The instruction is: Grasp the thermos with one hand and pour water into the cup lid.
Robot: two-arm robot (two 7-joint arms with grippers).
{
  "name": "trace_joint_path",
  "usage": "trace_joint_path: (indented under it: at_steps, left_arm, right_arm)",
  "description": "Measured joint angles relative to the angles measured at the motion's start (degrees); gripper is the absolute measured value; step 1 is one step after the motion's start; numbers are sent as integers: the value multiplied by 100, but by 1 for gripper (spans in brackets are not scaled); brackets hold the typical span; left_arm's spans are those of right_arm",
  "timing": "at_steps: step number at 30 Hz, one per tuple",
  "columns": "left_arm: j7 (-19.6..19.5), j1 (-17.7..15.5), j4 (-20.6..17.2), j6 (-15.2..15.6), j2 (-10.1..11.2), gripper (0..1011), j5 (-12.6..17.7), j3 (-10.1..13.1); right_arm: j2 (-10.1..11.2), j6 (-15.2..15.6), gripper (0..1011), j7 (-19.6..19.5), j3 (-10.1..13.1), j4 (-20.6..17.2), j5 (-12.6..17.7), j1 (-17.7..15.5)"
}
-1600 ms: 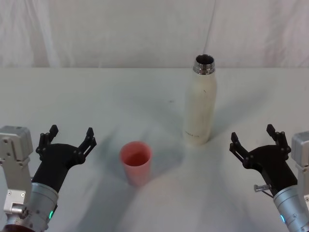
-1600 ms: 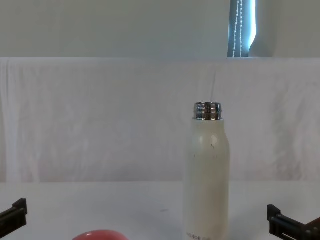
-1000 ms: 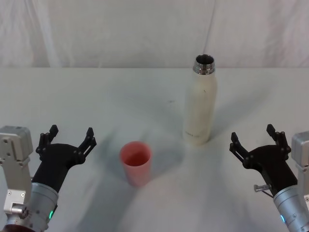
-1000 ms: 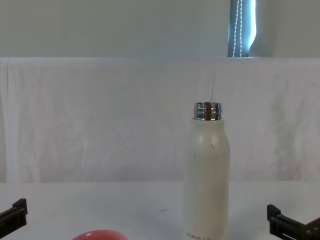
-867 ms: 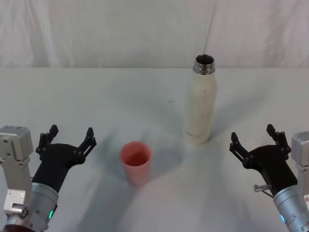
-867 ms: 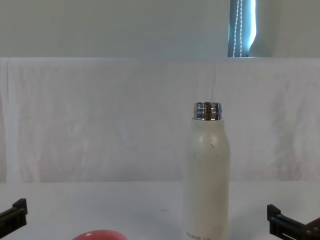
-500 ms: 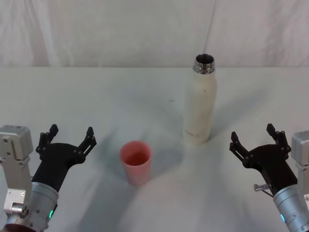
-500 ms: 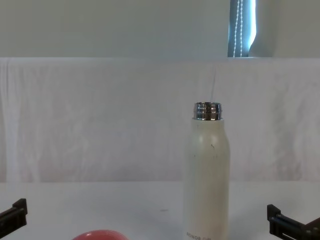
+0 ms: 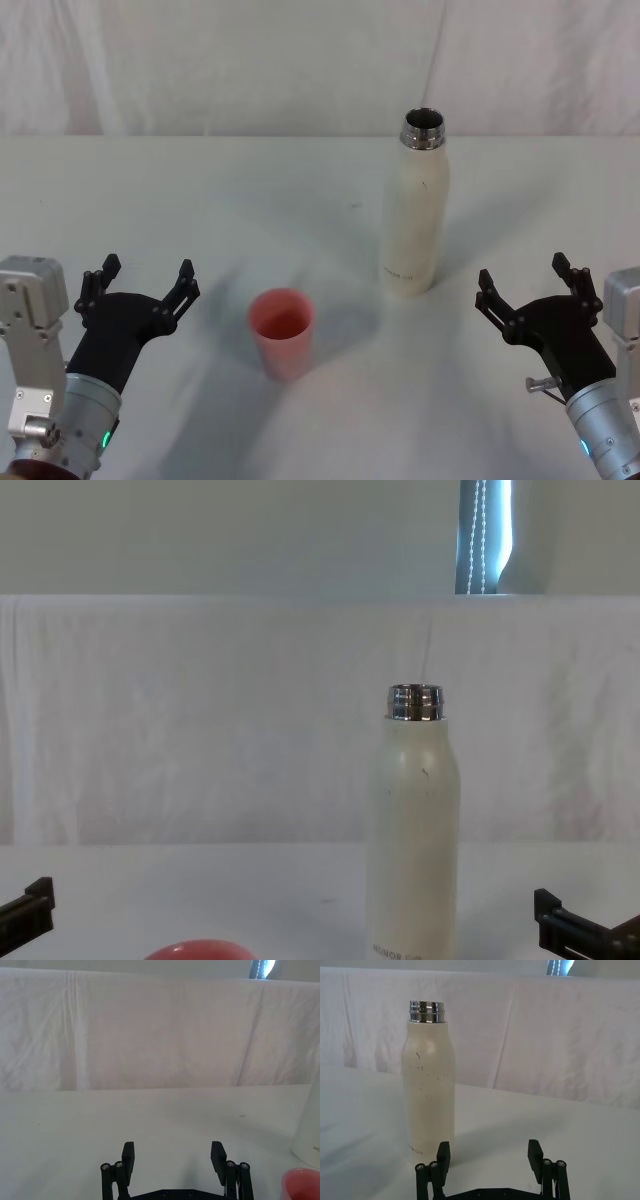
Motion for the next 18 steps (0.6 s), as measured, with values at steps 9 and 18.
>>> trace_joint_path:
  at_steps: [9,18]
  left_arm:
    - [0,0,0,0,0,1001,0,0]
    - [0,0,0,0,0,1001,0,0]
  right_arm:
    - [0,0,1001,0,0,0,0,0]
    - [0,0,1001,0,0,0,0,0]
